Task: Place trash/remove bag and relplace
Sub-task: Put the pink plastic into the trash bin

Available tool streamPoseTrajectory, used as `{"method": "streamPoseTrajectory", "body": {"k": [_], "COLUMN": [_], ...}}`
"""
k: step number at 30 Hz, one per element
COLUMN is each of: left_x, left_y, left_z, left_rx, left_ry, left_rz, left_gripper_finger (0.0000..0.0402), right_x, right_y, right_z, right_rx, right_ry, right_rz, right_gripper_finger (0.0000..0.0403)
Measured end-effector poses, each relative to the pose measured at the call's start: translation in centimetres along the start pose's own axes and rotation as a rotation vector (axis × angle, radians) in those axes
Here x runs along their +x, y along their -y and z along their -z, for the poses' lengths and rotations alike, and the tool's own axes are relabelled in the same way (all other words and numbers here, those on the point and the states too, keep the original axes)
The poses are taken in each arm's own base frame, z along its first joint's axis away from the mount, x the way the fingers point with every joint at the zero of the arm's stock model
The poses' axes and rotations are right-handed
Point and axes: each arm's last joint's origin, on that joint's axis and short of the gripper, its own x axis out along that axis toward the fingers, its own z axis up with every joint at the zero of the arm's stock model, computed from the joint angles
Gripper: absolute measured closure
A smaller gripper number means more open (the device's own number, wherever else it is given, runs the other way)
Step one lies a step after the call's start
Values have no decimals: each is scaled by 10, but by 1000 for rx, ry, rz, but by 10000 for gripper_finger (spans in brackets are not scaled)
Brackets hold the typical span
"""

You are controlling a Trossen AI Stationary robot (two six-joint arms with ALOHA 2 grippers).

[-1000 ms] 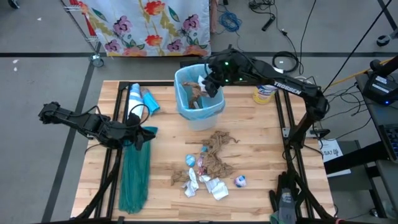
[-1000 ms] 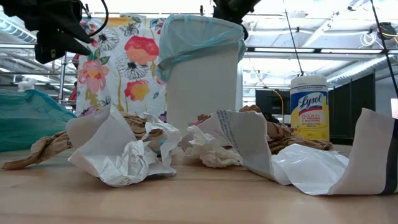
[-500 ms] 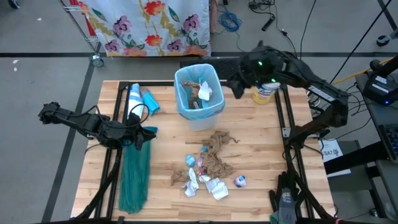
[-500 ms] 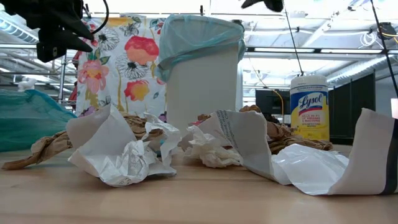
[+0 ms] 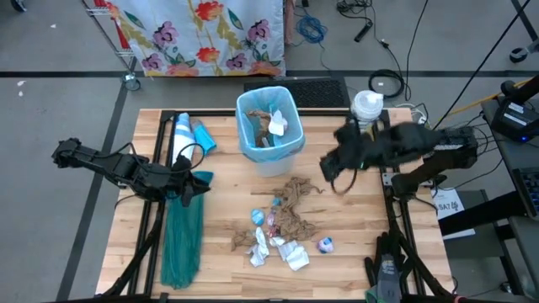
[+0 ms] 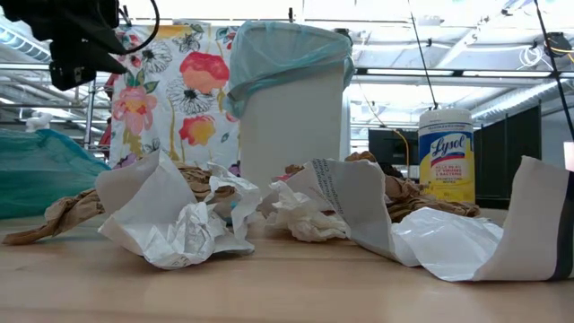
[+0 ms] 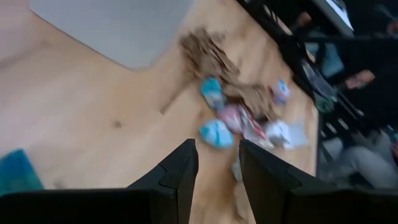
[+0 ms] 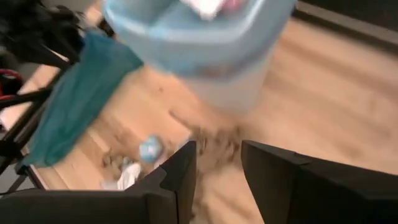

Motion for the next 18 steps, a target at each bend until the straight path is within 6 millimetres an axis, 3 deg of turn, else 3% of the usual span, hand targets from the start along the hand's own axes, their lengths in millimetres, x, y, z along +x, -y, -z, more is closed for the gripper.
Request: {"method": "streamPoseTrajectory", "body": {"k": [12,18], "left_x": [0,-1], "left_y": [3,3], "left_z": [3,4], "left_rx": [50,69], "left_ry": [-108,-147], "left_rz": [90,126], "left_gripper_finger": [278,278], "right_x": [49,69], "right_y": [-55,-61], "right_z": [93,137], "right_rx": [115,180], "right_ry": [-182,-237], "right_rz": [272,380], "right_gripper_finger": [284,284]}}
